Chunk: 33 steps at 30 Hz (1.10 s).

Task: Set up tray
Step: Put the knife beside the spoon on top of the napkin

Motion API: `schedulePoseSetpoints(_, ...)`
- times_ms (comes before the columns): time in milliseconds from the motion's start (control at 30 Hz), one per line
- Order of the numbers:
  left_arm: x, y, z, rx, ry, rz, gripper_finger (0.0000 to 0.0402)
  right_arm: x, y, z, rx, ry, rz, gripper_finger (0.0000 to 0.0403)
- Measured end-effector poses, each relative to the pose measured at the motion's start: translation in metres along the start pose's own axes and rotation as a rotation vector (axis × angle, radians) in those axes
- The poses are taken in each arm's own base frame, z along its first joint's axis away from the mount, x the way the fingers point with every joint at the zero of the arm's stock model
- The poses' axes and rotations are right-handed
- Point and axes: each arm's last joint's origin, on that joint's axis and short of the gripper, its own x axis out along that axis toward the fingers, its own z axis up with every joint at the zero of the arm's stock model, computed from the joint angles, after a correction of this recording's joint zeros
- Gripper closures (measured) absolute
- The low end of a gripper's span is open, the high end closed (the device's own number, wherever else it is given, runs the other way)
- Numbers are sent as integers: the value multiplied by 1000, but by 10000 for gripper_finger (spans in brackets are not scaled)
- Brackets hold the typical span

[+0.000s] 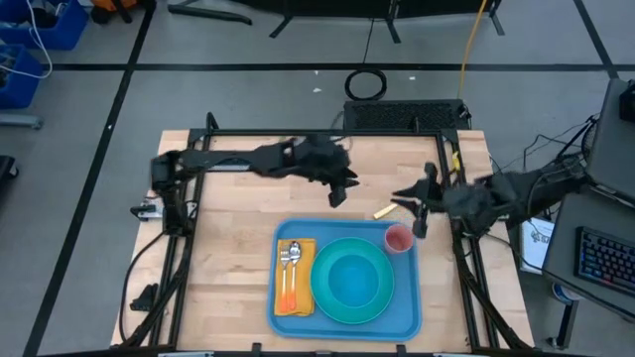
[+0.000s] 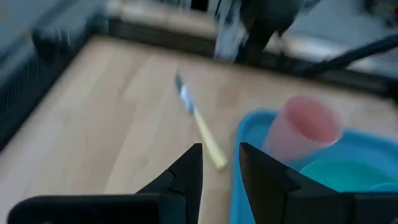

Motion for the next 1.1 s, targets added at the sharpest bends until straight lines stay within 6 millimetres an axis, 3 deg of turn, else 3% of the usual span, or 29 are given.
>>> schedulePoseSetpoints(167, -31, -21, -32, 24, -252, -74, 293, -2, -21, 24, -68, 155, 28, 343)
schedulePoseSetpoints(267, -49, -25, -54, 3, -406, -111, 293, 11, -29, 26, -118, 295, 0, 343)
schedulePoseSetpoints(433, -73, -29, -69, 5, -605, -126, 293, 41, -45, 30, -186, 530, -20, 327)
schedulePoseSetpoints(567, -72, -34, -78, 28, -588, -164, 293, 65, -61, 32, -246, 695, 4, 315)
schedulePoseSetpoints(767, -66, -39, -92, 42, -500, -196, 293, 95, -87, 27, -191, 857, 106, 314)
schedulePoseSetpoints(933, -65, -45, -102, 51, -491, -219, 293, 110, -106, 12, -151, 1010, 144, 302)
schedulePoseSetpoints(1100, -63, -53, -110, 66, -462, -243, 293, 120, -108, 2, -145, 1076, 213, 279)
